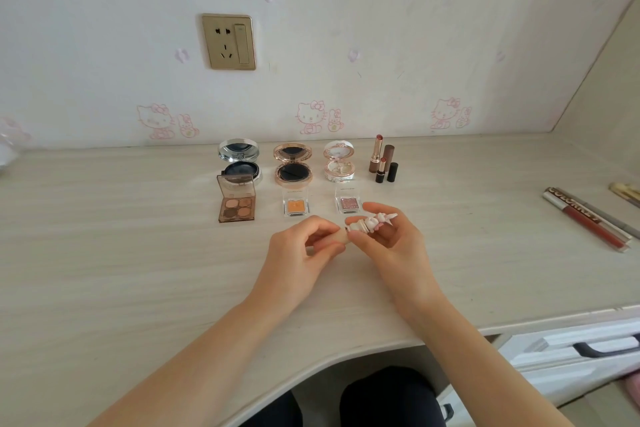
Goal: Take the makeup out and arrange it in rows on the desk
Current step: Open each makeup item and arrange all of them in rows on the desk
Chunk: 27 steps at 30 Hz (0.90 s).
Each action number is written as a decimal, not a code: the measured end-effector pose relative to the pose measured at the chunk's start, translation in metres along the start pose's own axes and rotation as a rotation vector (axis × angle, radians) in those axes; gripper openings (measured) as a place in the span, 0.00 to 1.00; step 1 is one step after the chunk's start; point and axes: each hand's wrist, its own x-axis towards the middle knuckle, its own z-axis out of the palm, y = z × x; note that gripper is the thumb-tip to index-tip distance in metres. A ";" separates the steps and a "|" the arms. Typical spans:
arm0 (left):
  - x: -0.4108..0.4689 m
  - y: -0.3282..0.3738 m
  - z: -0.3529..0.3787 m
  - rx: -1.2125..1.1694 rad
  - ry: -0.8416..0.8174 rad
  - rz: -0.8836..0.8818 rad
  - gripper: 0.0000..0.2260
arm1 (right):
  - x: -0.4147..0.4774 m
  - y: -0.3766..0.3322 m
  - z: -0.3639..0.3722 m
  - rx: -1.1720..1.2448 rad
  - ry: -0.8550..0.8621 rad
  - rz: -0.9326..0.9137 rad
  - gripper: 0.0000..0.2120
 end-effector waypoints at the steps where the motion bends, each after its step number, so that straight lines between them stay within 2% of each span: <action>1: 0.000 0.000 0.000 -0.004 0.005 -0.006 0.08 | 0.000 0.000 0.000 0.014 -0.013 0.001 0.17; 7: -0.001 0.000 0.000 0.041 0.004 -0.002 0.08 | 0.001 0.001 0.000 -0.016 0.077 0.038 0.11; 10: 0.000 0.000 0.000 0.044 0.029 -0.013 0.08 | 0.002 0.001 -0.002 0.036 0.033 0.066 0.18; 12: 0.000 0.000 0.000 0.036 0.034 -0.021 0.08 | 0.002 0.001 -0.001 0.045 0.018 0.070 0.19; 17: -0.002 0.001 0.000 0.041 -0.014 0.001 0.08 | 0.001 0.001 0.000 -0.042 0.042 0.062 0.09; 22: -0.001 0.000 0.000 0.021 0.000 -0.014 0.07 | 0.001 0.000 -0.002 0.033 -0.010 0.061 0.19; 27: -0.001 0.001 0.001 0.028 -0.014 -0.014 0.08 | 0.000 0.000 0.000 -0.045 0.029 0.037 0.11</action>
